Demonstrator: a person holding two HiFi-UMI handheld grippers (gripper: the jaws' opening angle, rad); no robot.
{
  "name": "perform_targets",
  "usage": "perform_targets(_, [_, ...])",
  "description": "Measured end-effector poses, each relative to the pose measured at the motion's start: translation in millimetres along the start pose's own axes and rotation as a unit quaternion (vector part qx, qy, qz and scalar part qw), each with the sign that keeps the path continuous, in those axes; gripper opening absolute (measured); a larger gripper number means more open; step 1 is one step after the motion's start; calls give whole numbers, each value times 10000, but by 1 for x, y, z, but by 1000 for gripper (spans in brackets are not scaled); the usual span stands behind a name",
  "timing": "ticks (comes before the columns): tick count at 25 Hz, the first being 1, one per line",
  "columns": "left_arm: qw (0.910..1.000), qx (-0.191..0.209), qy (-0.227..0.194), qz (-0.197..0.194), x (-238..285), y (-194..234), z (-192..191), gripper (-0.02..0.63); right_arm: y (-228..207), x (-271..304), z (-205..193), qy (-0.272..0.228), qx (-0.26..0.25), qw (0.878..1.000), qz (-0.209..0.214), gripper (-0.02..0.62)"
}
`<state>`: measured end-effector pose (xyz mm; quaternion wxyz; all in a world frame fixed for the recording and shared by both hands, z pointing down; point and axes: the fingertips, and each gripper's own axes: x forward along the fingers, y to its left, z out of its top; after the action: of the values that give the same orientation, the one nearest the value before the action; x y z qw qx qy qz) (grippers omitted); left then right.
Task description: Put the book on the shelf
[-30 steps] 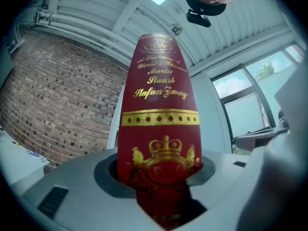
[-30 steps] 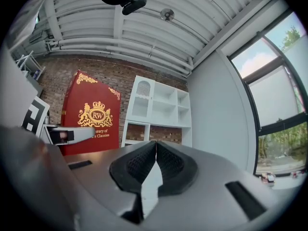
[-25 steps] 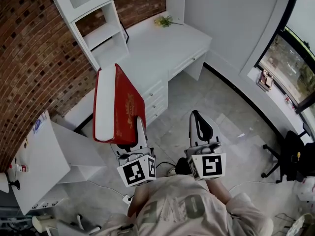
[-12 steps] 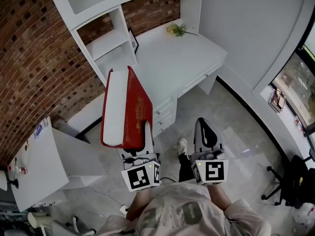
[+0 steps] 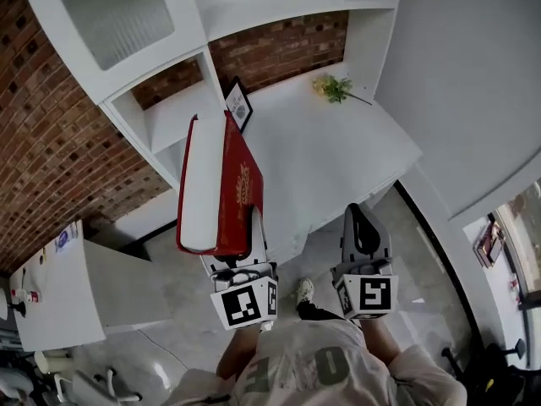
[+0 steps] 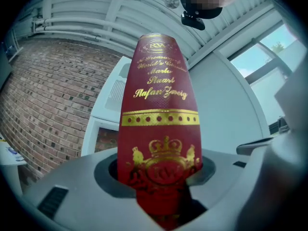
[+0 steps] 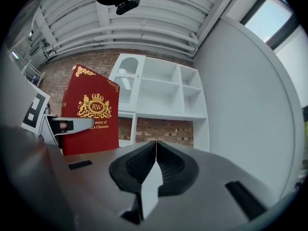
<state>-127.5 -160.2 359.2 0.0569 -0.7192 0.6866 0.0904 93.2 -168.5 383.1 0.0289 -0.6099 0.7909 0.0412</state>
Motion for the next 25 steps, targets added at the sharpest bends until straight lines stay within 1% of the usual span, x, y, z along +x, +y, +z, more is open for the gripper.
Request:
perform_targets(2, [9999, 53, -62, 121, 33, -4, 0, 249, -14, 32, 2, -44, -16, 9999, 108, 17])
perform_targets(5, [9997, 90, -50, 242, 67, -8, -5, 249, -25, 67, -1, -36, -53, 9997, 244, 17])
perform_targets(9, [9994, 81, 5, 348, 92, -12, -12, 249, -23, 97, -2, -44, -3, 9988, 495, 17])
perform_targets(12, [9995, 117, -22, 308, 105, -19, -14, 249, -20, 109, 5, -134, -5, 9982, 591, 17])
perform_targets(15, [9996, 149, -69, 234, 118, -23, -12, 249, -22, 115, 9, -180, 30, 9983, 559, 17])
perform_targets(19, [9997, -127, -14, 221, 132, -27, -15, 249, -28, 118, 8, -179, 92, 9987, 467, 17])
perform_targets(21, [9993, -144, 118, 323, 140, -25, -18, 249, -30, 122, 6, -180, 167, 9988, 416, 17])
perform_targets(24, [9976, 2, 400, 566, 154, -19, -23, 249, -30, 127, 7, -193, 199, 9988, 405, 17])
perform_targets(25, [9972, 22, 421, 617, 159, -19, -21, 249, -30, 128, 7, -201, 193, 9988, 407, 17])
